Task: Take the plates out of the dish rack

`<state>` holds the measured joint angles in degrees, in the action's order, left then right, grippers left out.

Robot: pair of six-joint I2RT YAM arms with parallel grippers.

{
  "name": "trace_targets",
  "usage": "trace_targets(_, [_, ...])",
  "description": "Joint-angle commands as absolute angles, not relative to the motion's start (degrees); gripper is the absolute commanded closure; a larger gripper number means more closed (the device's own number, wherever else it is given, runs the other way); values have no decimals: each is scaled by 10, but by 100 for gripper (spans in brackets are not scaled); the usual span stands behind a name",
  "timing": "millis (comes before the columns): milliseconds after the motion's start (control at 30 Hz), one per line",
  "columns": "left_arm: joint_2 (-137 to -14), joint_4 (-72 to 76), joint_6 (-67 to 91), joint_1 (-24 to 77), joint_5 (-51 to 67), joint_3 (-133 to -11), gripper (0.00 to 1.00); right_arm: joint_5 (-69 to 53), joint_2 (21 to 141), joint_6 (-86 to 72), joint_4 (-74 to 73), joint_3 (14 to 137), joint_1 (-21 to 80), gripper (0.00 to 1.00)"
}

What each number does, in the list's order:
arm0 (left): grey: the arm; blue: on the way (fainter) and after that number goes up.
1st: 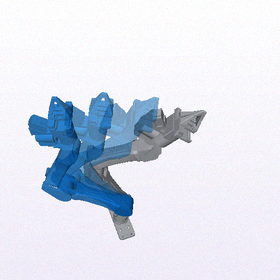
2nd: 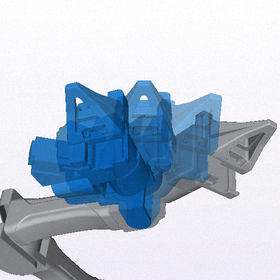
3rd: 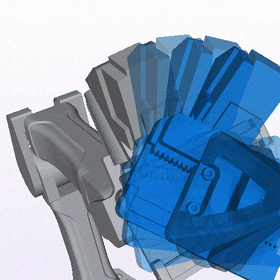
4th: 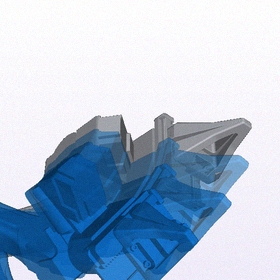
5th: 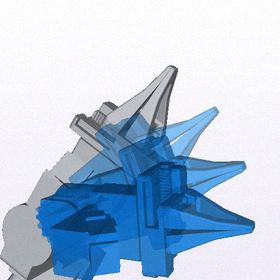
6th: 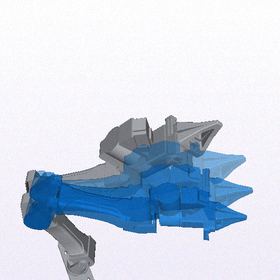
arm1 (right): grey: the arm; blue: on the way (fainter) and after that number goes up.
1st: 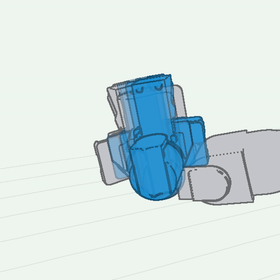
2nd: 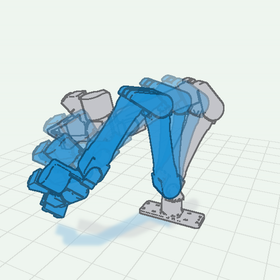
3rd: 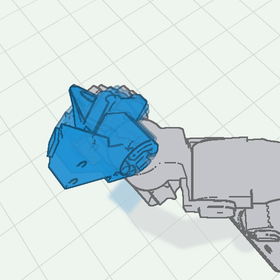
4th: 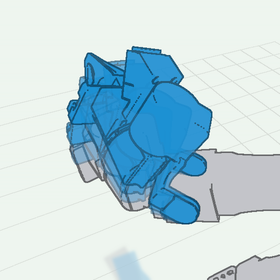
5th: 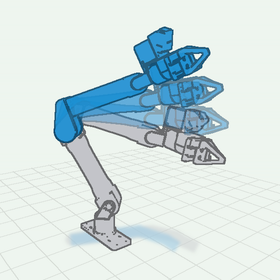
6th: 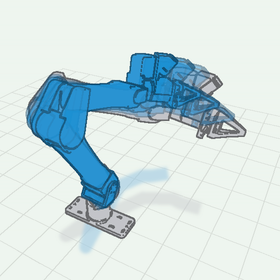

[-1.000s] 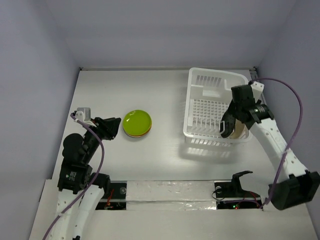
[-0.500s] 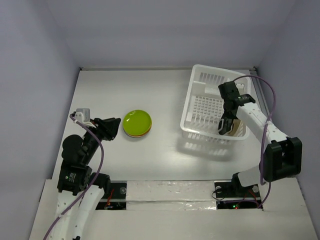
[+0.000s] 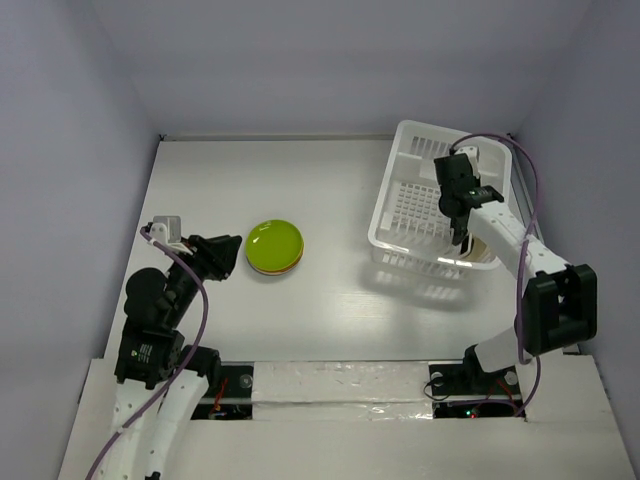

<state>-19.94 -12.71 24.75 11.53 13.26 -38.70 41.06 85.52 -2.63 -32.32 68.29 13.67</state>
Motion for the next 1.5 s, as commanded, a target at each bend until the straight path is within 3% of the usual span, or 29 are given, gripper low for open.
trace_targets(0, [-208, -103, 249, 118, 134, -388, 71, 465, 830, 13, -279, 684, 177, 100])
trace_targets(333, [-217, -101, 250, 118, 135, -387, 71, 553, 681, -105, -410, 767, 276, 100])
trace_targets(533, [-214, -101, 250, 118, 131, -386, 71, 602, 706, -165, -499, 875, 396, 100])
trace_targets(800, [-200, -105, 253, 118, 113, -388, 71, 290, 822, -265, -232, 837, 511, 100])
trace_targets(1000, [-193, -105, 252, 118, 115, -388, 71, 177, 955, -358, -123, 877, 559, 100])
trace_targets(1267, [-186, -105, 251, 118, 120, -388, 71, 151, 1106, -465, -64, 914, 559, 99])
trace_targets(1467, [-181, -104, 250, 118, 120, -388, 71, 164, 1105, -527, 0, 851, 548, 95])
